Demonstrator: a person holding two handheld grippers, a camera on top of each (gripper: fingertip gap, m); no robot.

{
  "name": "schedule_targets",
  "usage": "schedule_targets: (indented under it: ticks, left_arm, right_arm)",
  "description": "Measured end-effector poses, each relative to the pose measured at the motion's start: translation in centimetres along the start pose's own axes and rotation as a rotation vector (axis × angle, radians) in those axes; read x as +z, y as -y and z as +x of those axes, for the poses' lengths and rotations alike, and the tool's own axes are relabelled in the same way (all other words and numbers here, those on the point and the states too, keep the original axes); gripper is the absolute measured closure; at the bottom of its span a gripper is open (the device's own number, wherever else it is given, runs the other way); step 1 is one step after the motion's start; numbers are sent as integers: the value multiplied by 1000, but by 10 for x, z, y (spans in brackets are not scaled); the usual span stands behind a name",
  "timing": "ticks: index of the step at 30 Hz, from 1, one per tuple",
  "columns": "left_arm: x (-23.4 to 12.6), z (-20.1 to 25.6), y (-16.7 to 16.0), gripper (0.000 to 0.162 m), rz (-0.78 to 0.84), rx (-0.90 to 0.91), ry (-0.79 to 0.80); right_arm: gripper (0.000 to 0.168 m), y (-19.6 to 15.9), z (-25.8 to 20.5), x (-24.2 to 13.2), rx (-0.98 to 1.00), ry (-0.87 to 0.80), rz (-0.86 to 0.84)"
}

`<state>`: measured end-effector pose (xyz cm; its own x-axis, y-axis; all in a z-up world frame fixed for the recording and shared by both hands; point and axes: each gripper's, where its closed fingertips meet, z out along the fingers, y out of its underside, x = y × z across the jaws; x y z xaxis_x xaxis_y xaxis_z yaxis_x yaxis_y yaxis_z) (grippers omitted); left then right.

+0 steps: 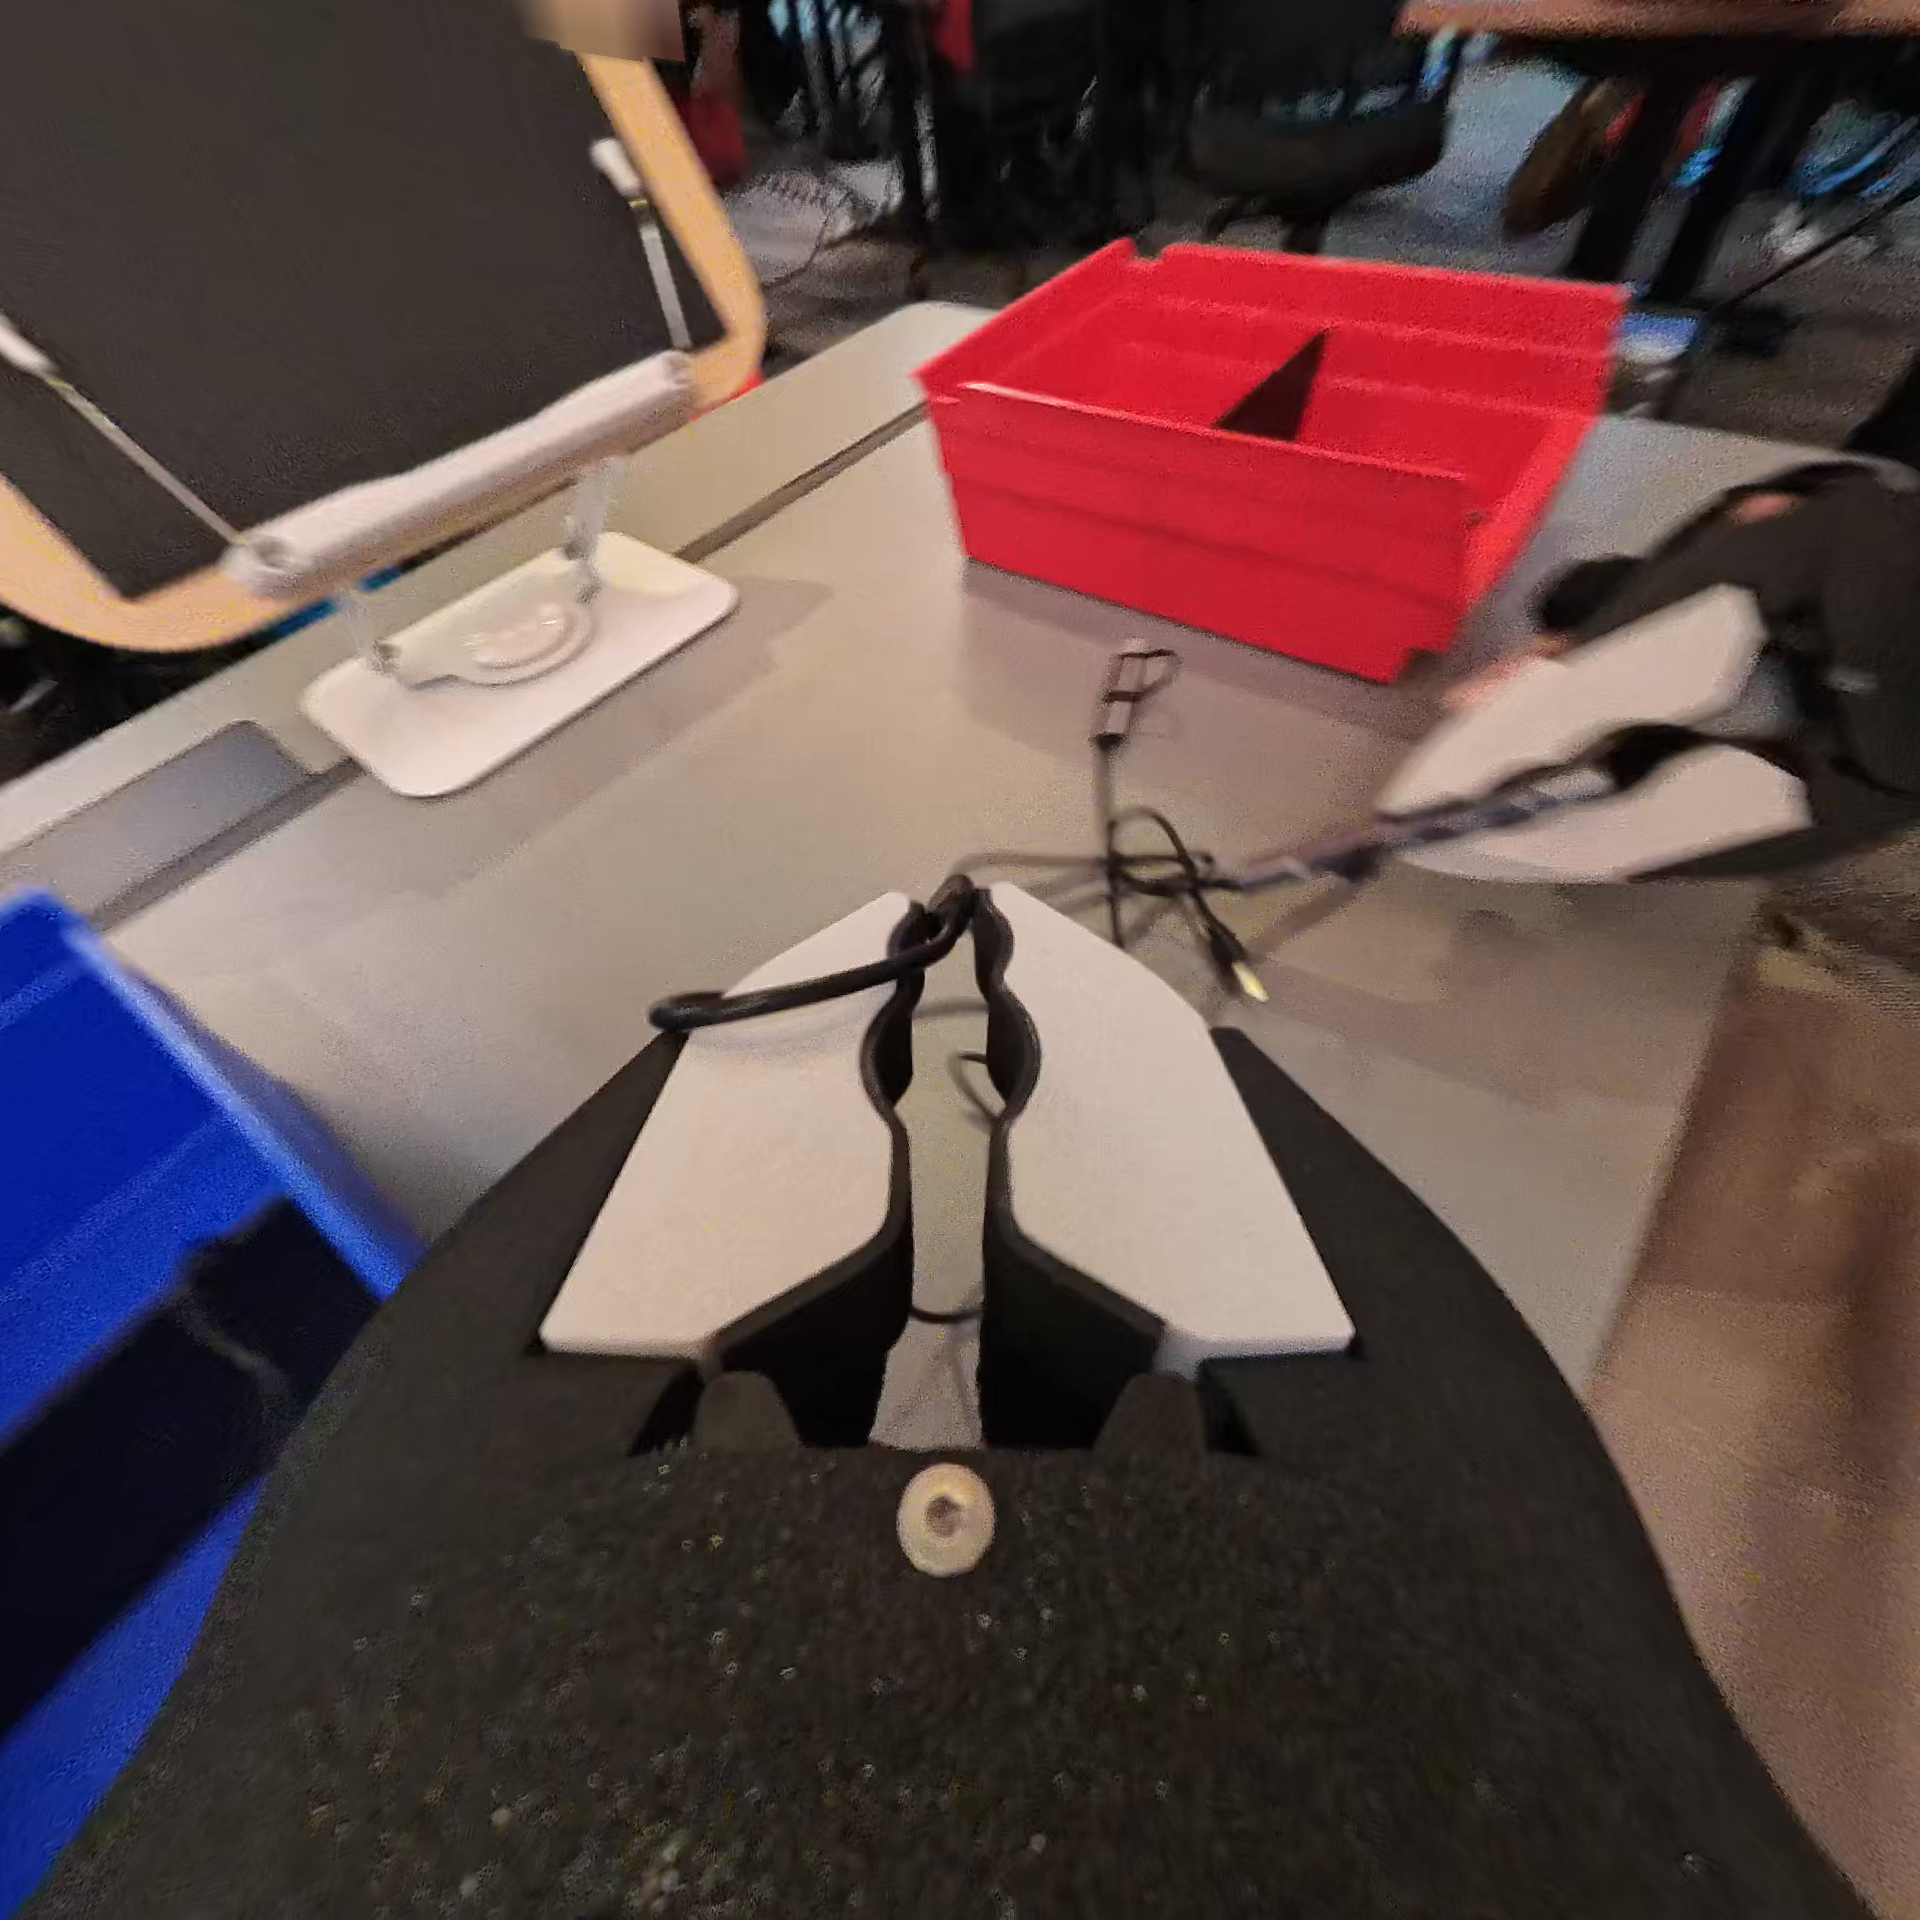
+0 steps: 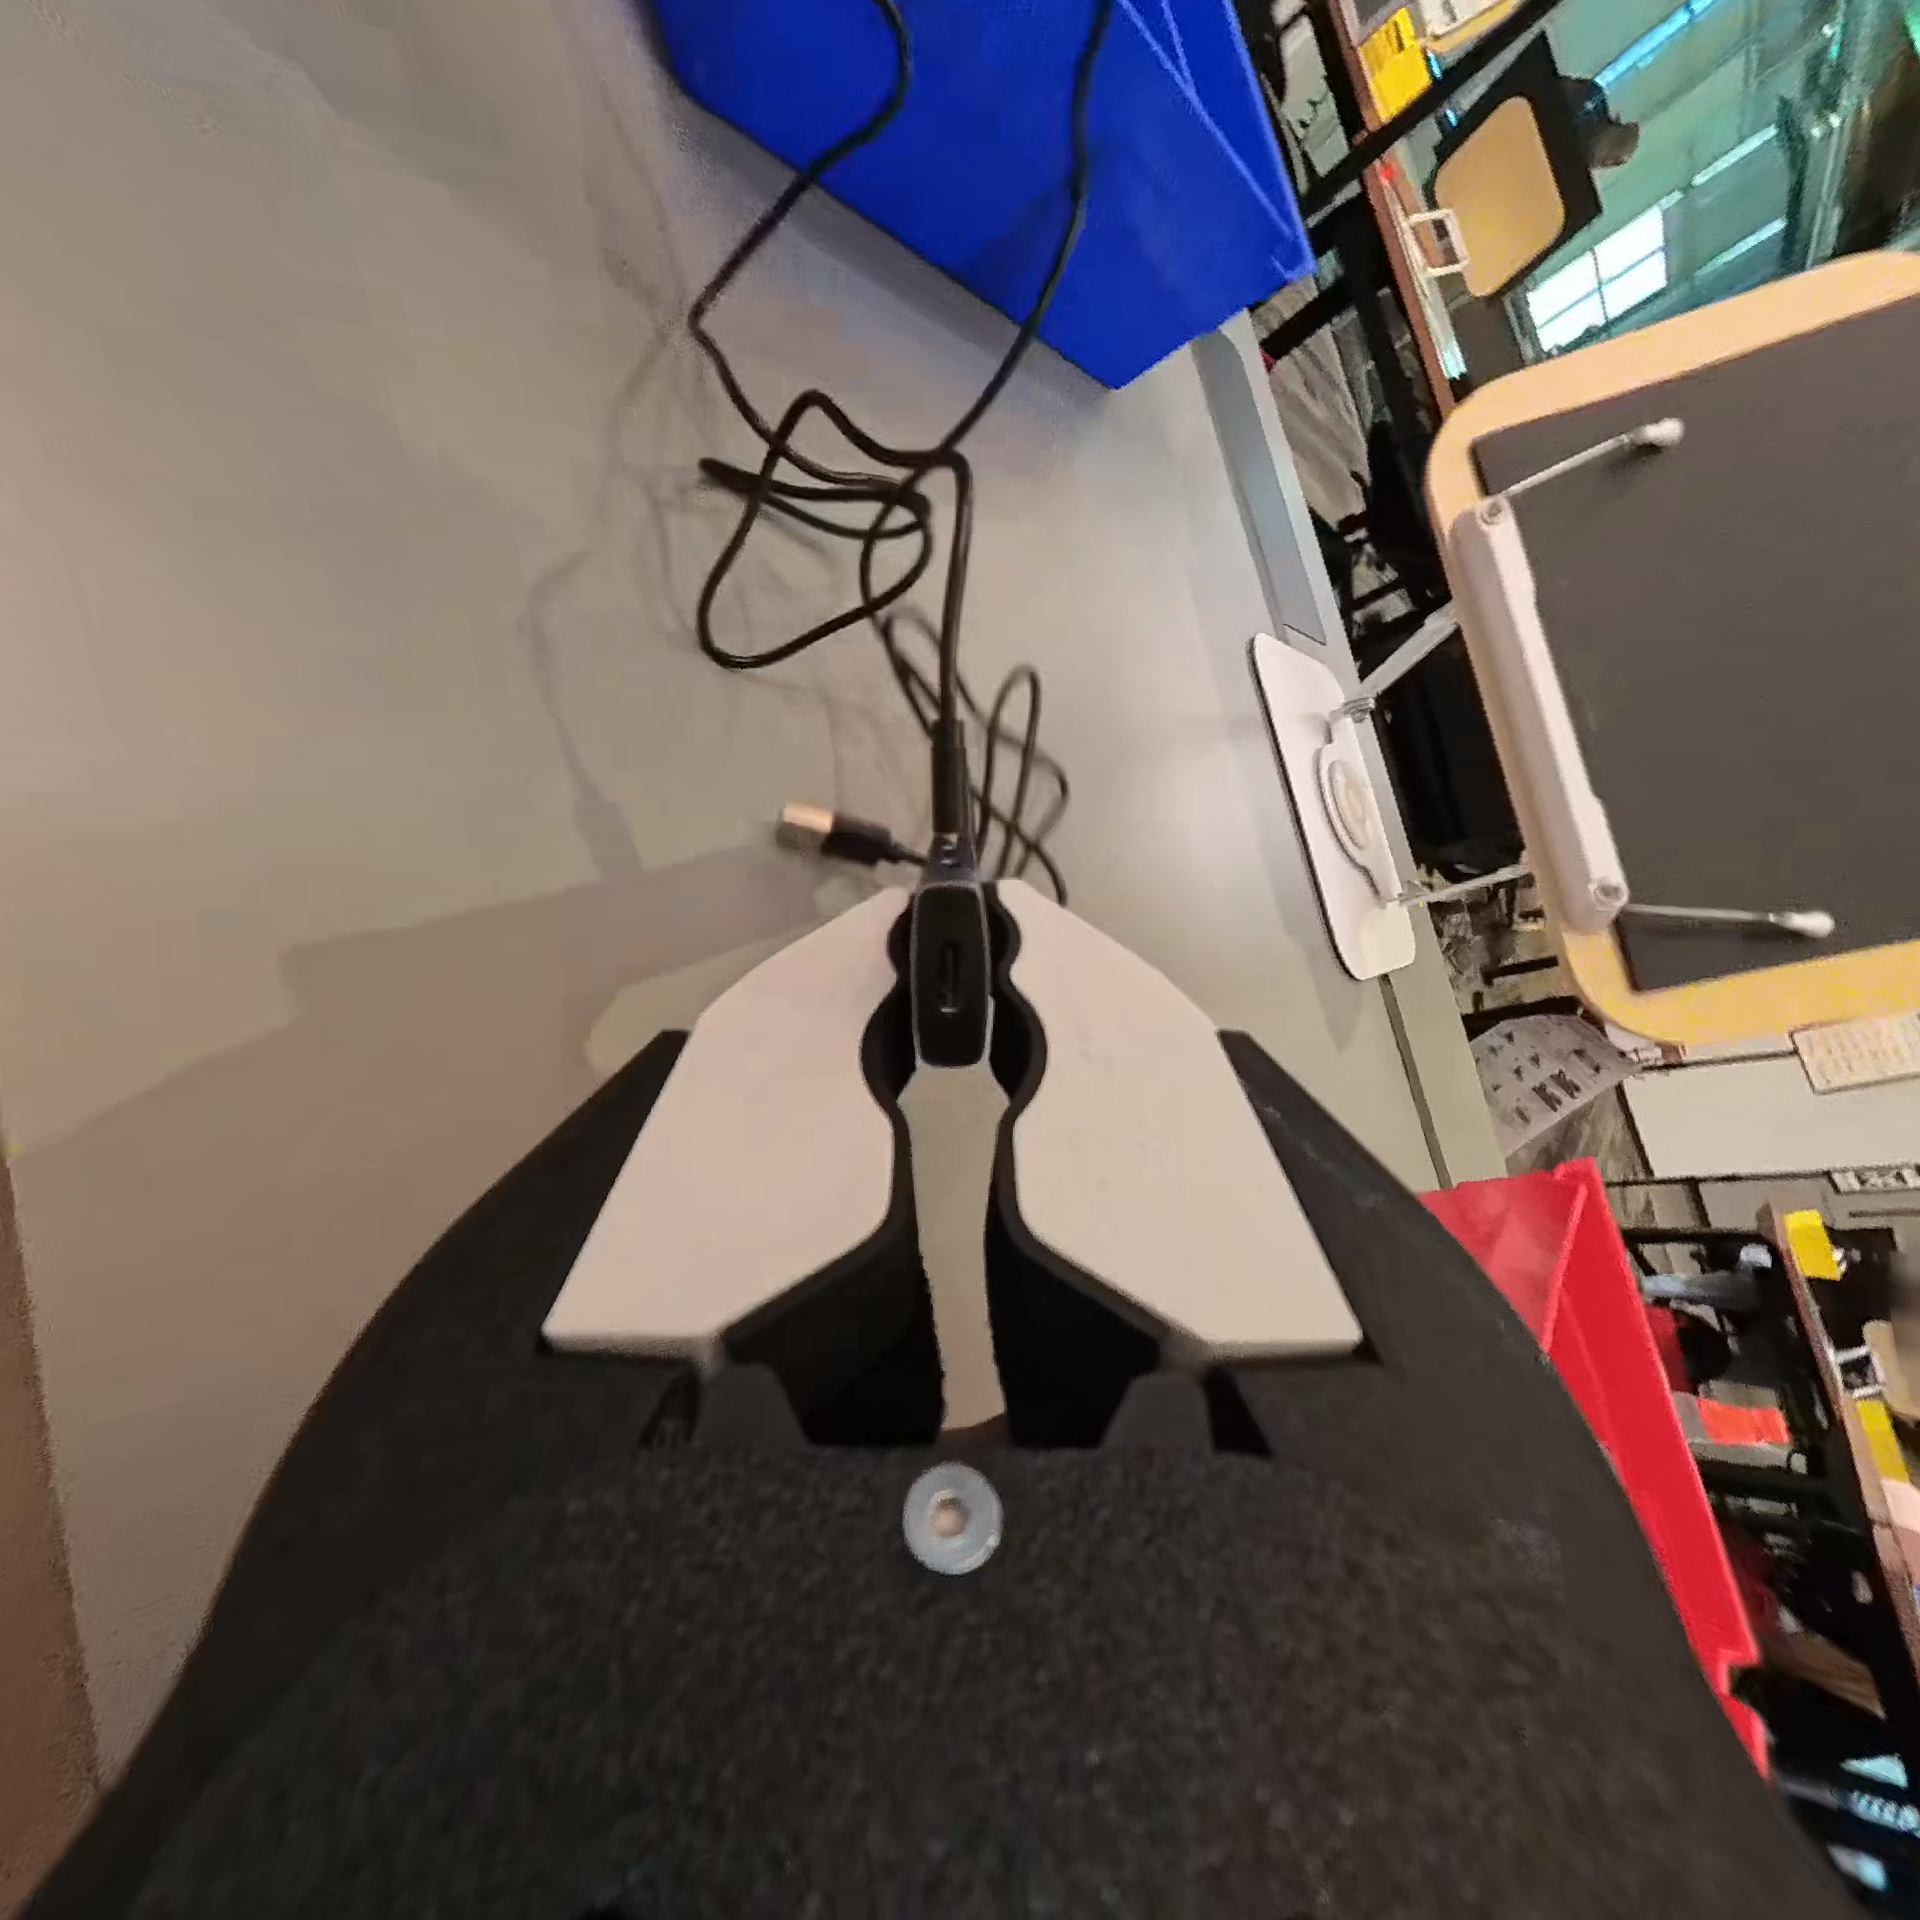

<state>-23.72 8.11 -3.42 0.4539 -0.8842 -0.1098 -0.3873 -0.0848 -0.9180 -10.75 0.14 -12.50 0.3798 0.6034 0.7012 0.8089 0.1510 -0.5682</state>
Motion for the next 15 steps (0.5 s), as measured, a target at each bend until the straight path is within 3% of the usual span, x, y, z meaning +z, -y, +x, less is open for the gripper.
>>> schedule_targets:
  ticks: [6,8,11,12,15]
  left_arm:
    - [46,-91,61,154,-160,109,46]
    - [62,-131,73,154,-231,248,168]
    - [64,-210,106,155,-285,468,481]
    - [65,-230,113,155,-281,461,512]
    - [88,-243,89,155,-403,365,371]
  right_arm:
    - [159,16,-1,-17,37,8,70]
    - [159,16,0,-27,56,-1,84]
    - [159,0,-4,-39,106,10,44]
    - [159,-6,-9,-43,114,23,31]
    - [159,-19,-16,-54,141,10,12]
